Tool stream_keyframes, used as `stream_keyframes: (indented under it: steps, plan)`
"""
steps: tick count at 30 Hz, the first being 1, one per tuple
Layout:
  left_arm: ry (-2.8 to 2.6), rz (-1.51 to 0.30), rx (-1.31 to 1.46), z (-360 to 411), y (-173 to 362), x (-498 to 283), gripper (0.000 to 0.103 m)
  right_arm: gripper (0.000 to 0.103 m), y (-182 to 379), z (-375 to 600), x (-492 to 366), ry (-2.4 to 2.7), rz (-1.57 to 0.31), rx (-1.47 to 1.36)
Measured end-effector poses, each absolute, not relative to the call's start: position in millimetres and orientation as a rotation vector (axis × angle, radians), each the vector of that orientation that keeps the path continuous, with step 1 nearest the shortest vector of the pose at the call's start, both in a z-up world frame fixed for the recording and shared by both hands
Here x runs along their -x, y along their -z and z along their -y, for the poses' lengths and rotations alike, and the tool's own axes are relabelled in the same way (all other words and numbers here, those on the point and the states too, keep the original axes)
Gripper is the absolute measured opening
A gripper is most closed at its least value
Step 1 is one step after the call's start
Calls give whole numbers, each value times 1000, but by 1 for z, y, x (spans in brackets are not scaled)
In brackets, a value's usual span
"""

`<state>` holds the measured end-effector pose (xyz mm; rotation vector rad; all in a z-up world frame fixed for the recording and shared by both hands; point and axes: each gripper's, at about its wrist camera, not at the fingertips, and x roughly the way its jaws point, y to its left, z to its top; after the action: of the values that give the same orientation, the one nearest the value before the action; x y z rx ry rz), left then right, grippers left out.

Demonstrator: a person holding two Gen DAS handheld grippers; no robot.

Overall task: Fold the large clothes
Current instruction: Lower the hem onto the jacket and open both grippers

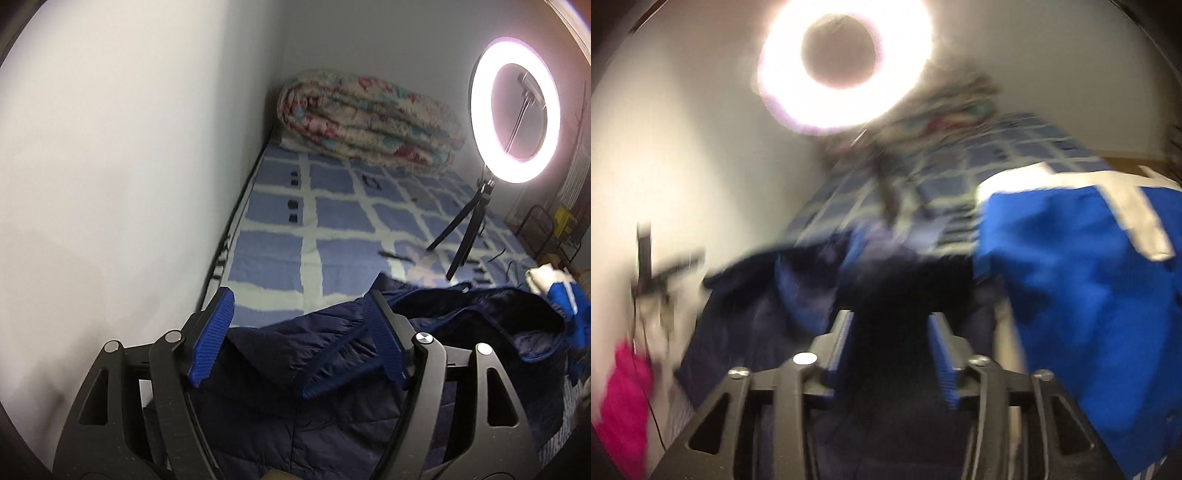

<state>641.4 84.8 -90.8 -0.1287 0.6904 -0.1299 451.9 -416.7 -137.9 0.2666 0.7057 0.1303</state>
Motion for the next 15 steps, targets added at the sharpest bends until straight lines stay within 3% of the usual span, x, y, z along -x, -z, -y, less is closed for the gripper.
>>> stream_keyframes:
  steps: [4, 8, 15]
  plan:
    - [249, -669, 94, -75, 86, -613, 74, 31, 153, 371, -468, -237, -752, -111]
    - [368, -748, 14, -52, 119, -594, 71, 31, 160, 347, -494, -226, -761, -41]
    - [181, -806, -157, -27, 162, -641, 67, 31, 140, 371, -551, -26, -687, -110]
